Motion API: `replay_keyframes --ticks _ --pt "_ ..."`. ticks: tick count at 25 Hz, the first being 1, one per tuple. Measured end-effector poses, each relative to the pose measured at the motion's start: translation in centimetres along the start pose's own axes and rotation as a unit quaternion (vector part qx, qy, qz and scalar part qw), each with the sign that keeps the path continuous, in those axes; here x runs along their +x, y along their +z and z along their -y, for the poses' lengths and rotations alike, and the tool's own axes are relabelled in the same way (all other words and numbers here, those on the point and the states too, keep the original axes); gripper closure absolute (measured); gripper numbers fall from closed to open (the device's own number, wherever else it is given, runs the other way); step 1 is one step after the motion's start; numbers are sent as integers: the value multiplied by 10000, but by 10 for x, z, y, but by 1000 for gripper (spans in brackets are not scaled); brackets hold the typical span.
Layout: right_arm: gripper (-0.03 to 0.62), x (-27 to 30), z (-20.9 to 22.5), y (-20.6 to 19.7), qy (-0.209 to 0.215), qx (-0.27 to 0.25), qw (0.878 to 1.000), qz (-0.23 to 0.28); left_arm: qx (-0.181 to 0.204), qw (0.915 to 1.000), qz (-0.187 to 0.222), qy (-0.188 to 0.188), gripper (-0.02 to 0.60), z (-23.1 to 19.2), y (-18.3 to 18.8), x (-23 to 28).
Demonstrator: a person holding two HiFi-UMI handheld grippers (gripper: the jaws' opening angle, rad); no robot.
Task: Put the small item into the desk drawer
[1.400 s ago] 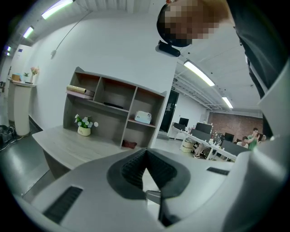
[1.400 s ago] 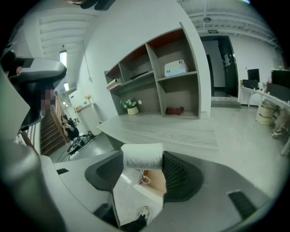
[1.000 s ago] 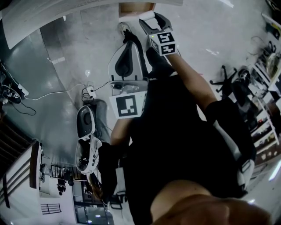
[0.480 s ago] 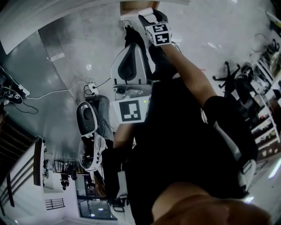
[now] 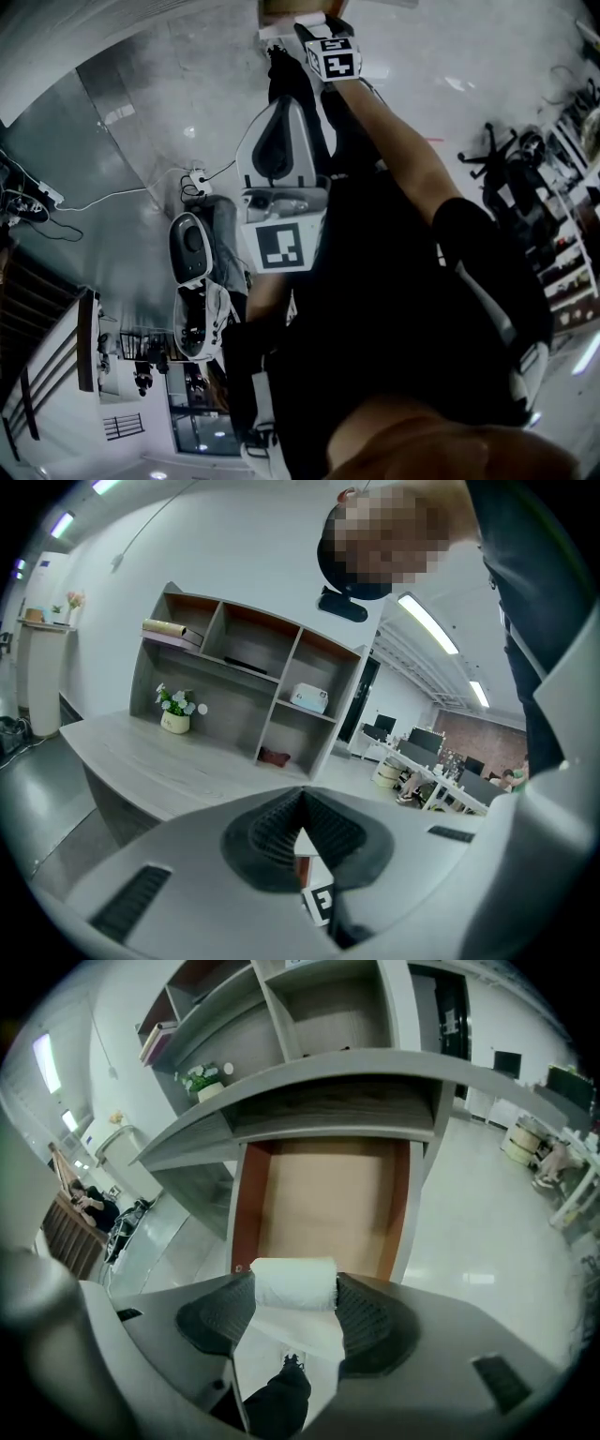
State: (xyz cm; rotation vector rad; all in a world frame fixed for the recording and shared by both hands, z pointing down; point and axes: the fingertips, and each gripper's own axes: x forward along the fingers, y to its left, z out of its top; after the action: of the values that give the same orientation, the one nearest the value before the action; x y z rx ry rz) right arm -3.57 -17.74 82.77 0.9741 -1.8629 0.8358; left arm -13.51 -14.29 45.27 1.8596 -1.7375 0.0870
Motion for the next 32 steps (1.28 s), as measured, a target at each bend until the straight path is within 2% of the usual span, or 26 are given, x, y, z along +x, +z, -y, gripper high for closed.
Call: replay_keyframes --ticks 17,21,32 --pt "338 41 9 -20 -163 1043 9927 -584 -146 9997 -213 -5 589 -13 -17 11" --pt "339 46 12 -19 -350 1004 9918 -711 -169 9996 -233 -6 589 -18 -18 13" --pt "338 59 16 -21 -488 1060 9872 -1090 -194 9994 -294 -12 589 -24 -24 14"
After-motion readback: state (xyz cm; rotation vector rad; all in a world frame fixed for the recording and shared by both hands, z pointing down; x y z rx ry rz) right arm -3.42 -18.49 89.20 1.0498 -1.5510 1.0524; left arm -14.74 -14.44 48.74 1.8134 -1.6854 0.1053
